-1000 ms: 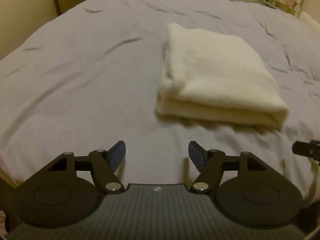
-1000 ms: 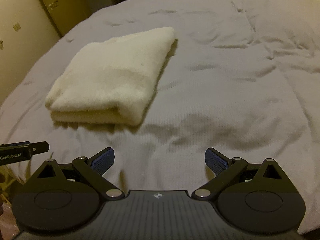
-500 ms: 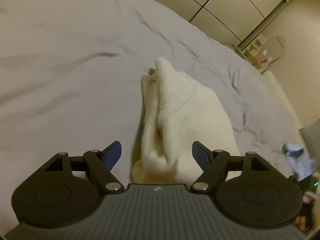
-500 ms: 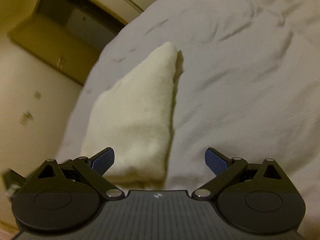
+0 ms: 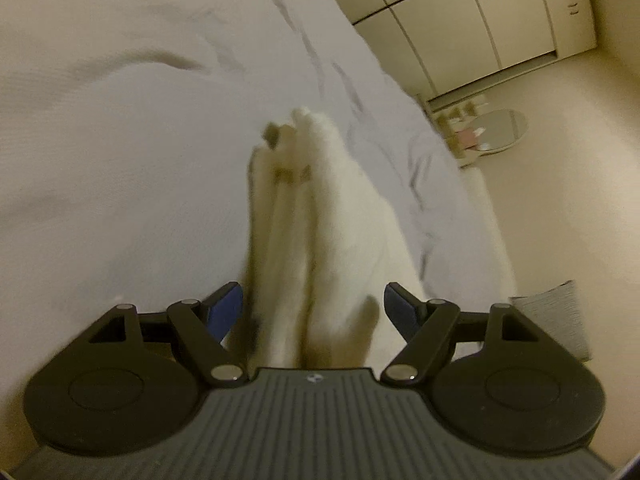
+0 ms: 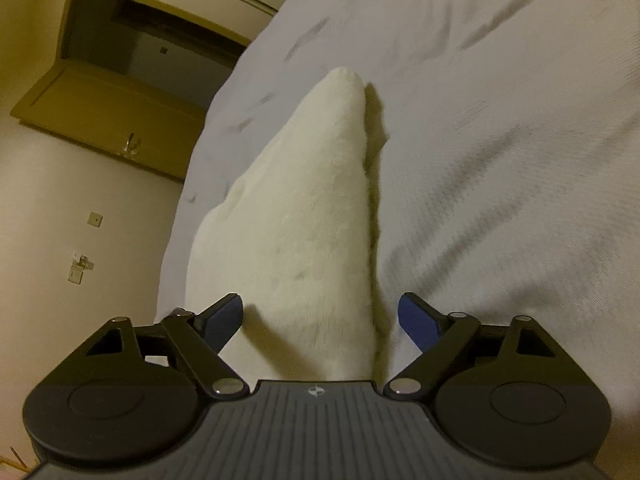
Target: Fold clothes
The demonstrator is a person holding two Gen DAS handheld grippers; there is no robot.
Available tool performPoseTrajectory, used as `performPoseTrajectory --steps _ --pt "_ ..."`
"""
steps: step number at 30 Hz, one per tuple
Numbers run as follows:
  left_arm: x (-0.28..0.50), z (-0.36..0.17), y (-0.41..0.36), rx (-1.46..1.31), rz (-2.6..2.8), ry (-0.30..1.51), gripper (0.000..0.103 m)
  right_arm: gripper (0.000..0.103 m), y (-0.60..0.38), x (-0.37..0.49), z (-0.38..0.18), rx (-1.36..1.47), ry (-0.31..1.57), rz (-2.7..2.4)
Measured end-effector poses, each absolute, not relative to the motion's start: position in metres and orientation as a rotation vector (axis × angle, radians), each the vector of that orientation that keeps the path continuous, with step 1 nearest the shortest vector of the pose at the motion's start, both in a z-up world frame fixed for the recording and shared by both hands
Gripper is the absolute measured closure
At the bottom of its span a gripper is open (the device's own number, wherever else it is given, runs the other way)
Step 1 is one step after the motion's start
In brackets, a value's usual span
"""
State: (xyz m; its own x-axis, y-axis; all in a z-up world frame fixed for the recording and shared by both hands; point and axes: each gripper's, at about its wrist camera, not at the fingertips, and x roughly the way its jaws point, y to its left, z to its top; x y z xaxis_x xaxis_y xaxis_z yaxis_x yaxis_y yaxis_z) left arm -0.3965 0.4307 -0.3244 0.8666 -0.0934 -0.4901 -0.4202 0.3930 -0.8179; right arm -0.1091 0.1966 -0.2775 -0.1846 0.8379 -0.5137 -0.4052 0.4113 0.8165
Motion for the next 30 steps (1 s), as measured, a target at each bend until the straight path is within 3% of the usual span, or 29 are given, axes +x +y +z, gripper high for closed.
performPoseTrajectory --steps 8,11,18,23,30 --pt "-0.355 -0.352 0.452 -1.165 0.067 0.499 0.030 0.017 0.244 -0.084 -0.300 0.477 1.365 1.241" --pt "-0.346 -0.353 0.456 -1.158 0.039 0.521 0.041 0.028 0.259 -0.076 -0.306 0.446 1.360 1.281" --pt "-0.324 -0.344 0.460 -1.130 0.025 0.605 0.049 0.045 0.268 -0.065 -0.310 0.425 1.416 1.281" --pt "-0.299 -0.298 0.451 -1.020 0.110 0.743 0.060 0.052 0.270 -0.060 -0.301 0.449 1.520 1.173" --pt "-0.296 -0.224 0.436 -0.996 0.184 0.790 0.063 0.057 0.267 -0.065 -0.232 0.420 1.507 1.186"
